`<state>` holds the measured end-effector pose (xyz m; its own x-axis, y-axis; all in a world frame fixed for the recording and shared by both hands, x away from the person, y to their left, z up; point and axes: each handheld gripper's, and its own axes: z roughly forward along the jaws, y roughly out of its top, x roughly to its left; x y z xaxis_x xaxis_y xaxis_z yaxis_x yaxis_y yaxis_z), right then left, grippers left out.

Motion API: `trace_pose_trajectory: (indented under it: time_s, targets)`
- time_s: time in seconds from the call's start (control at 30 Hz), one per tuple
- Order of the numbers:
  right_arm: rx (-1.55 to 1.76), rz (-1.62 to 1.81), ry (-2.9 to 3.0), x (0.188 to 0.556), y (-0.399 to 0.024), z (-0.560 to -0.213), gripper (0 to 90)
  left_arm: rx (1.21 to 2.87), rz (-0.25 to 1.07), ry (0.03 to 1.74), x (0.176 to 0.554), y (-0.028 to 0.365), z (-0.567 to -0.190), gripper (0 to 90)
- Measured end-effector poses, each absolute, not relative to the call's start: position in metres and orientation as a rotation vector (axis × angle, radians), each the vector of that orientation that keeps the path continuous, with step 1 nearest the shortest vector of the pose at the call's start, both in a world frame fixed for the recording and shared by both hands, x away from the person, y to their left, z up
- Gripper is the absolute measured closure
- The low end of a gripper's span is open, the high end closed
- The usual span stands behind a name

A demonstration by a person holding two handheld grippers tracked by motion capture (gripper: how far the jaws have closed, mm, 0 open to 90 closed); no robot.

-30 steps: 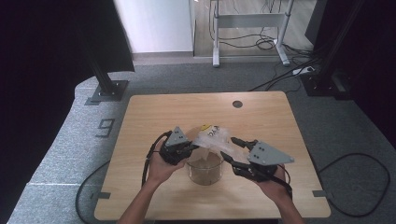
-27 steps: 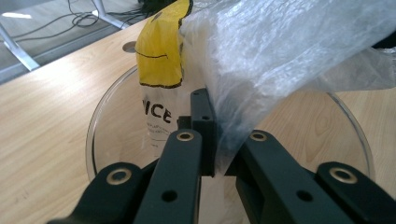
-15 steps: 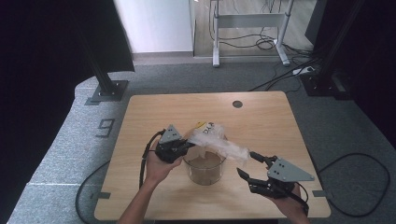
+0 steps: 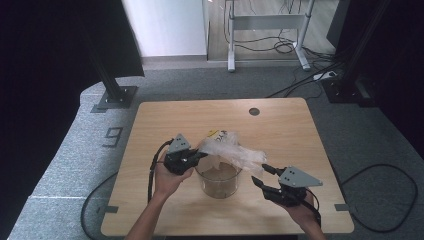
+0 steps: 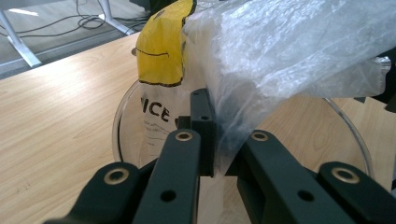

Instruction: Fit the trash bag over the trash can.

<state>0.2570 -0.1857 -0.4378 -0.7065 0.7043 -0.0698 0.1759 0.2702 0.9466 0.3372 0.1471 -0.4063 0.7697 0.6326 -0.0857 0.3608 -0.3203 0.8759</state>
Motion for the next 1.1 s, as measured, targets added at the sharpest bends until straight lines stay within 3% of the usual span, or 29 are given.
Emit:
trace_pose_trajectory:
  time_s: [0.07, 0.13, 0.33, 0.57, 0.93, 1.1]
  targets:
    - [0.79, 1.44, 2.055, 0.257, -0.185, -0.437, 52.6, 1.942, 0.336, 0.756, 0.337, 0.148, -0.407, 87.5]
    - [0.778, 1.44, 2.066, 0.258, -0.183, -0.435, 68.9, 1.939, 0.334, 0.755, 0.337, 0.149, -0.407, 87.5]
    - [0.731, 1.367, 2.123, 0.259, -0.177, -0.433, 84.3, 1.932, 0.33, 0.748, 0.335, 0.151, -0.407, 87.4]
    - [0.709, 1.373, 2.089, 0.258, -0.177, -0.424, 86.4, 1.931, 0.332, 0.725, 0.332, 0.152, -0.407, 83.7]
    - [0.685, 1.362, 2.033, 0.259, -0.184, -0.399, 86.6, 1.937, 0.415, 0.628, 0.315, 0.148, -0.4, 45.6]
    - [0.671, 1.354, 2.027, 0.263, -0.183, -0.392, 86.6, 1.935, 0.433, 0.581, 0.311, 0.15, -0.394, 38.5]
